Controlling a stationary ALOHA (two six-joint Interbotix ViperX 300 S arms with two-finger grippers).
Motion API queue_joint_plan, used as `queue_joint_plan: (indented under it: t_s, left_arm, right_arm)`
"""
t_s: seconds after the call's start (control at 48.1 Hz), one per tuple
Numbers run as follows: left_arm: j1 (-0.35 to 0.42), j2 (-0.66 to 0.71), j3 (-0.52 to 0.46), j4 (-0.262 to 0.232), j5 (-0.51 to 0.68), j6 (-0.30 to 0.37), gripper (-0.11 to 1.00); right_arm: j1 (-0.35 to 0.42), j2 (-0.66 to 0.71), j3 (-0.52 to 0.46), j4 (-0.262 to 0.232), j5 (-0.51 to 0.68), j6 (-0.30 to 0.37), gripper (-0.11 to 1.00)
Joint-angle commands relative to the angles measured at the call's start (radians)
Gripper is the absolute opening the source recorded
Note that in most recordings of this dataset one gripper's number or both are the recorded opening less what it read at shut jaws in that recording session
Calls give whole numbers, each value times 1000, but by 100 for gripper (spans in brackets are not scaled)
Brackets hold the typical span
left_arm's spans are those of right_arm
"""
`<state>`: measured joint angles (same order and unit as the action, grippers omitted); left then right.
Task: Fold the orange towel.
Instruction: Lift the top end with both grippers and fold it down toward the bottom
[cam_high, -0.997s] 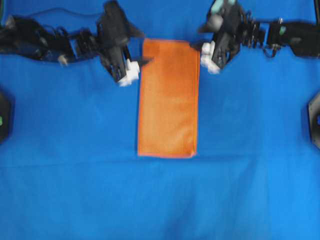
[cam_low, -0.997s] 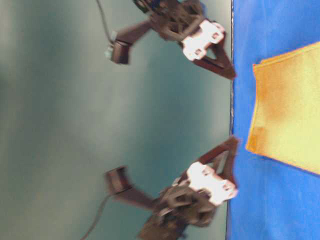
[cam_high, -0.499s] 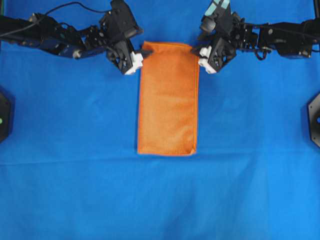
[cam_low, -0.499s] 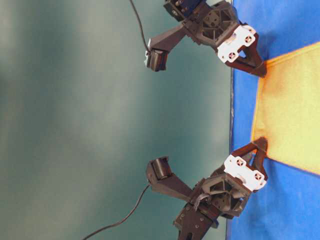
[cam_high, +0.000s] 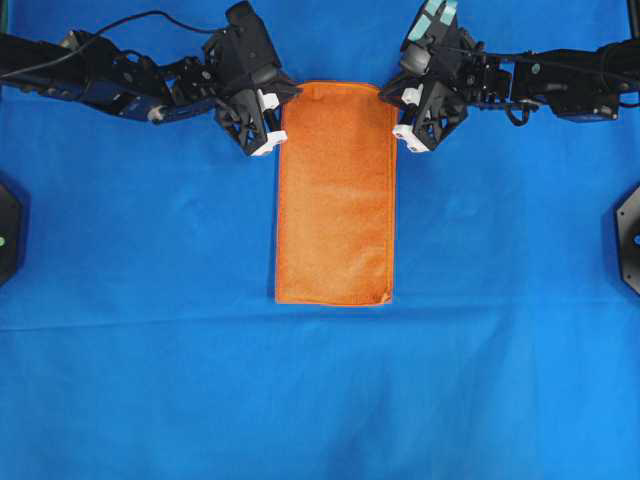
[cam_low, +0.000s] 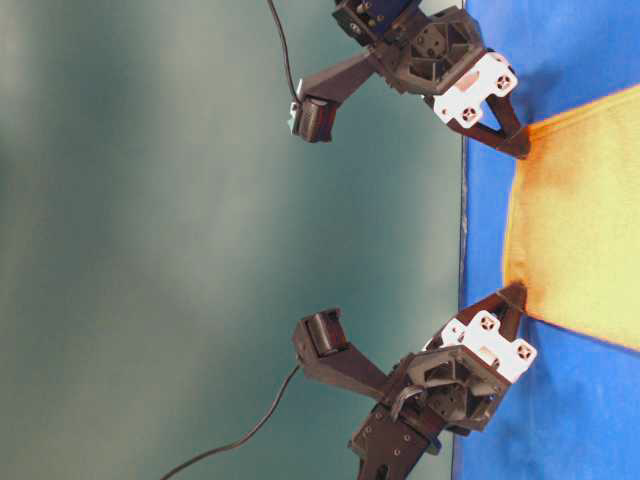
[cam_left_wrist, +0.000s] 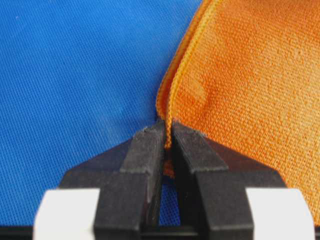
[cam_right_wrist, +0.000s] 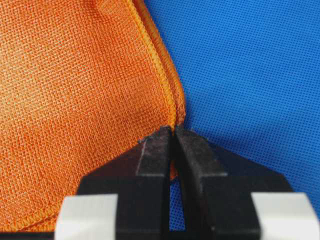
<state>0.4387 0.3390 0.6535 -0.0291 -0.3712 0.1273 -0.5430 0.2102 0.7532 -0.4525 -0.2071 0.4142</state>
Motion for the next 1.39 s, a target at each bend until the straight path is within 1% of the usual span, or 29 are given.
queue_joint_plan:
  t_s: [0.0, 0.187, 0.395, 0.519, 0.81, 0.956, 1.06, 1.143, 1.288, 1.371]
  left_arm:
    - [-9, -15, -5, 2, -6, 3, 2]
    - [-18, -32, -5, 2, 5, 5, 2]
    - [-17, -121, -3, 3, 48, 12, 2]
    - [-9, -164, 0, 2, 55, 38, 2]
    - [-14, -173, 0, 2, 92, 44, 2]
    - [-34, -204, 6, 2, 152, 46, 2]
    - [-61, -252, 17, 3, 204, 43, 2]
    - [-92, -304, 29, 2, 238, 43, 2]
    - [-150, -387, 58, 3, 272, 40, 2]
    - [-181, -417, 72, 2, 279, 21, 2]
  right_arm:
    - [-2, -11, -12, -3, -2, -2, 3]
    - [-6, -43, -15, -3, 6, -3, 3]
    - [-6, -141, -8, -5, 66, -9, 3]
    - [-6, -179, -2, -12, 81, -9, 3]
    - [-6, -190, 5, -14, 77, -6, 3]
    - [9, -209, 9, -12, 81, 6, 3]
    - [48, -245, 20, -9, 97, 9, 3]
    - [97, -290, 32, -8, 129, 11, 3]
    - [176, -362, 52, 3, 195, 17, 3]
    - [222, -393, 67, 15, 222, 26, 3]
